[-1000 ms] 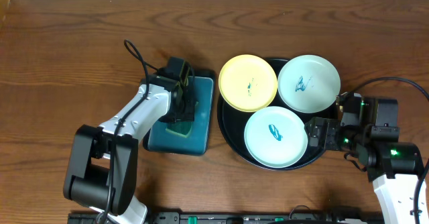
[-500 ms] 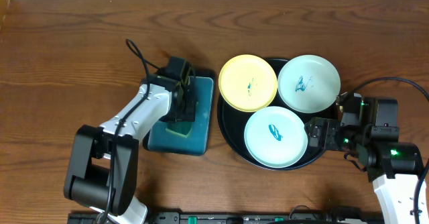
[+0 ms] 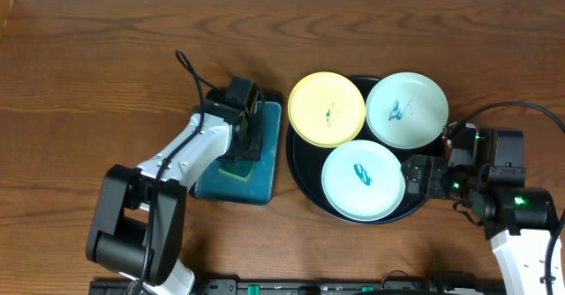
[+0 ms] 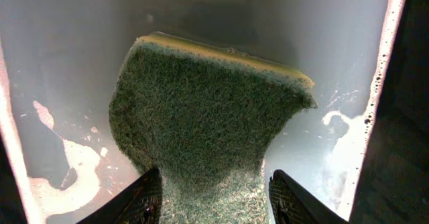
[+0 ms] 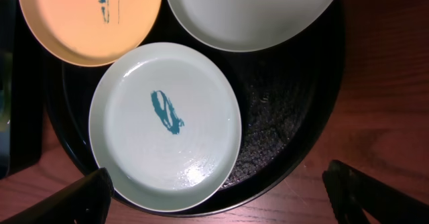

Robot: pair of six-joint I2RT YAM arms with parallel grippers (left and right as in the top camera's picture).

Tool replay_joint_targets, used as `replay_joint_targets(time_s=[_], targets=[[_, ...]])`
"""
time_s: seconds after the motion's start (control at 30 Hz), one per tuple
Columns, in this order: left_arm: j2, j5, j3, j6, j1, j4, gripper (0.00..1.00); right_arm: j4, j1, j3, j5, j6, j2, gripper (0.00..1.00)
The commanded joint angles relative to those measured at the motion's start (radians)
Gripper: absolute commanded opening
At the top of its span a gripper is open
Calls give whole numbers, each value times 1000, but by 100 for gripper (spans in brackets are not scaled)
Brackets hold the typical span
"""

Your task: Clean dirty plates on tray and stack at the side

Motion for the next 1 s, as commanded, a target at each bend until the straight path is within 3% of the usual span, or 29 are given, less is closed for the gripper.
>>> replay_joint_targets(time_s=[0.0,0.17,0.47,0.7,0.97], targets=[[14,-10,-16,13,-3,6,52,-3,5,18,-5,-10,-1,99],[59,-9,-16,12,-3,5,47,-4,5,18,-5,-10,-1,99],[68,-8,-16,0,-3,0,8,-4,5,18,-5,-10,-1,99],[40,-9,11,-2,-3,-54,7,-3,5,18,-5,-10,-1,99],[-122,37,36,-3,-3,-80,7,11,5,18,-14,-3,0,99]])
